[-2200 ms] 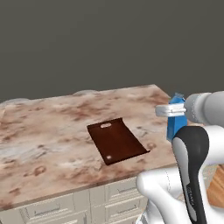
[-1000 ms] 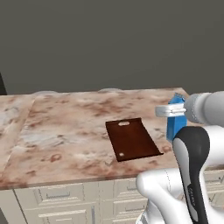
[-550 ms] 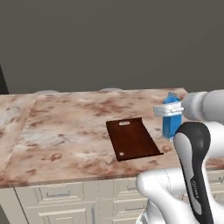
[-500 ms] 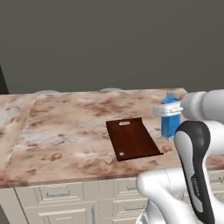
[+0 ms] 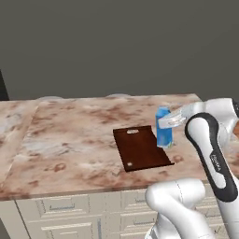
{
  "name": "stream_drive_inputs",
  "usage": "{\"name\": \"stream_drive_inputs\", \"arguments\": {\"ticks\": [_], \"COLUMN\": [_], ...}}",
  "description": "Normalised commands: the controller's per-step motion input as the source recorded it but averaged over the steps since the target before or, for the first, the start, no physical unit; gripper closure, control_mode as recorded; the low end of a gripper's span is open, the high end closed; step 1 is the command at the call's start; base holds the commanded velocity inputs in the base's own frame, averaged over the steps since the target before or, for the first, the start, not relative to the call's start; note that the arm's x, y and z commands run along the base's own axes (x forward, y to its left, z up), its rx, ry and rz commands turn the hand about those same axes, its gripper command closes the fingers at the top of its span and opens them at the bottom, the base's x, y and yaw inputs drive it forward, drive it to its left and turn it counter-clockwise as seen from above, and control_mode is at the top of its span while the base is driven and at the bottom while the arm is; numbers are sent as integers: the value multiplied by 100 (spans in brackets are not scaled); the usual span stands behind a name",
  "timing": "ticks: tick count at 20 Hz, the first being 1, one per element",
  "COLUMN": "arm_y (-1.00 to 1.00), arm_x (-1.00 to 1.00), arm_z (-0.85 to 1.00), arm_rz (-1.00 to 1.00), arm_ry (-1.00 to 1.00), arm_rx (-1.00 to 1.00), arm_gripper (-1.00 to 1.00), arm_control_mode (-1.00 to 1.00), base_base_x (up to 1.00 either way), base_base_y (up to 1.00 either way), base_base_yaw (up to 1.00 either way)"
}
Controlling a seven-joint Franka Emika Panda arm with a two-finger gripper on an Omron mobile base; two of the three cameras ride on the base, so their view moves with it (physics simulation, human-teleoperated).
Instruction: Take out the milk from the fridge and place it on the tray on the counter. Then take the sugar cube near the tray and place it in the tray.
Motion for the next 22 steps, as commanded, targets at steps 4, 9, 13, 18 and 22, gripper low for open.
{"name": "stream_drive_inputs", "arguments": {"ticks": [4, 9, 13, 18, 22], "arm_y": [-5, -28, -34, -13, -1], "arm_x": [97, 69, 49, 58, 67], "arm_z": [-52, -42, -31, -22, -24], "arm_rz": [51, 36, 28, 22, 16], "arm_ry": [14, 3, -11, -12, 0], "arm_rx": [13, 1, 0, 0, 0], "arm_gripper": [100, 100, 100, 100, 100], "arm_control_mode": [-100, -100, -100, -100, -100], "base_base_x": [0, 0, 0, 0, 0], "base_base_y": [0, 0, 0, 0, 0], "base_base_yaw": [0, 0, 0, 0, 0]}}
